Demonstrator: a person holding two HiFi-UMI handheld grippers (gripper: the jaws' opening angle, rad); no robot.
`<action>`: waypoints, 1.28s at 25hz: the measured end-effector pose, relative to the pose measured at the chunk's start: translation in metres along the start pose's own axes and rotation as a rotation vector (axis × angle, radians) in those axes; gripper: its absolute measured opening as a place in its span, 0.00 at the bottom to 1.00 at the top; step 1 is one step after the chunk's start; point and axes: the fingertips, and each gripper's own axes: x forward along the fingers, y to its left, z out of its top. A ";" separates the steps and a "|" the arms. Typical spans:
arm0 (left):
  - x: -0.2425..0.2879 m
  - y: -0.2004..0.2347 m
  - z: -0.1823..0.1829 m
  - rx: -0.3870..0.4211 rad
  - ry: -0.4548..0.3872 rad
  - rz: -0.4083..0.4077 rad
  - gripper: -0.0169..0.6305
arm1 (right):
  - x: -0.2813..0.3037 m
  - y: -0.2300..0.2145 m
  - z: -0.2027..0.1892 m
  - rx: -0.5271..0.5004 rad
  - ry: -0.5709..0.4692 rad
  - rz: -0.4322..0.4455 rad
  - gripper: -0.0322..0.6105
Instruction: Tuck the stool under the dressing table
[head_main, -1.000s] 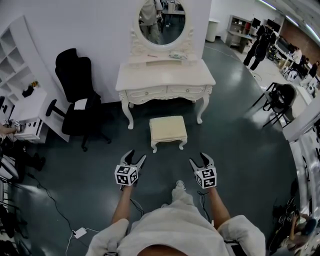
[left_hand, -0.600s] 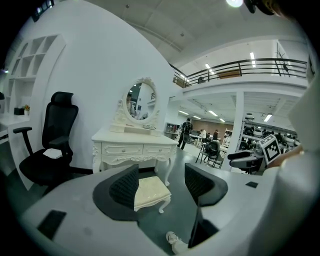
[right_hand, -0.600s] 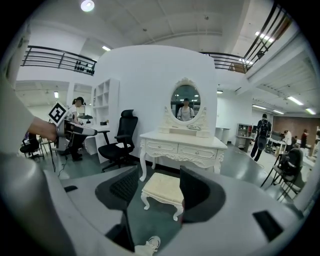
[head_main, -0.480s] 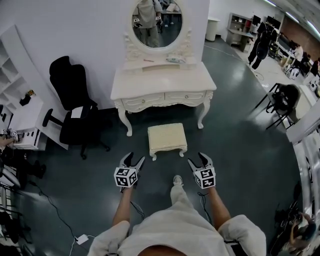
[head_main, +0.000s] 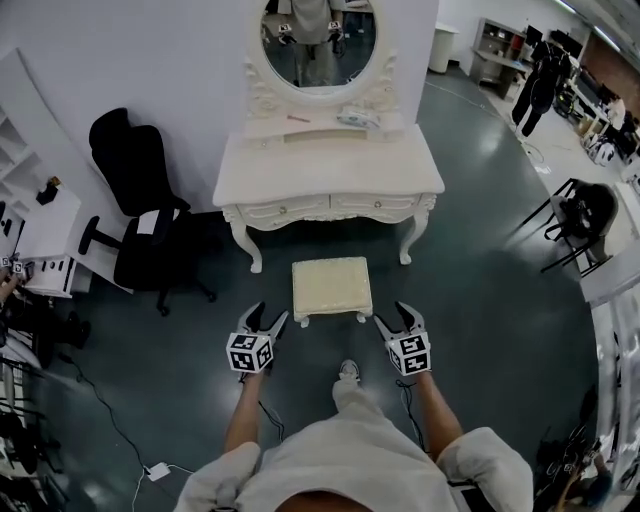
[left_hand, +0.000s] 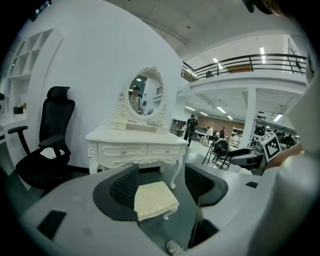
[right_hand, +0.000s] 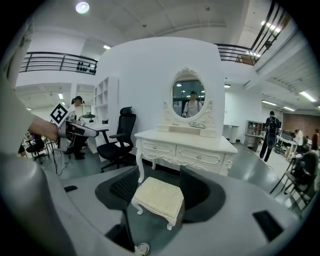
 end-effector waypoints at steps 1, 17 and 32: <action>0.008 0.002 0.002 -0.004 0.005 0.006 0.45 | 0.008 -0.007 0.002 -0.001 0.005 0.008 0.45; 0.105 0.011 0.011 -0.038 0.085 0.056 0.45 | 0.093 -0.080 0.002 0.008 0.070 0.104 0.45; 0.128 0.035 -0.048 -0.066 0.163 0.016 0.45 | 0.114 -0.074 -0.049 0.054 0.141 0.075 0.45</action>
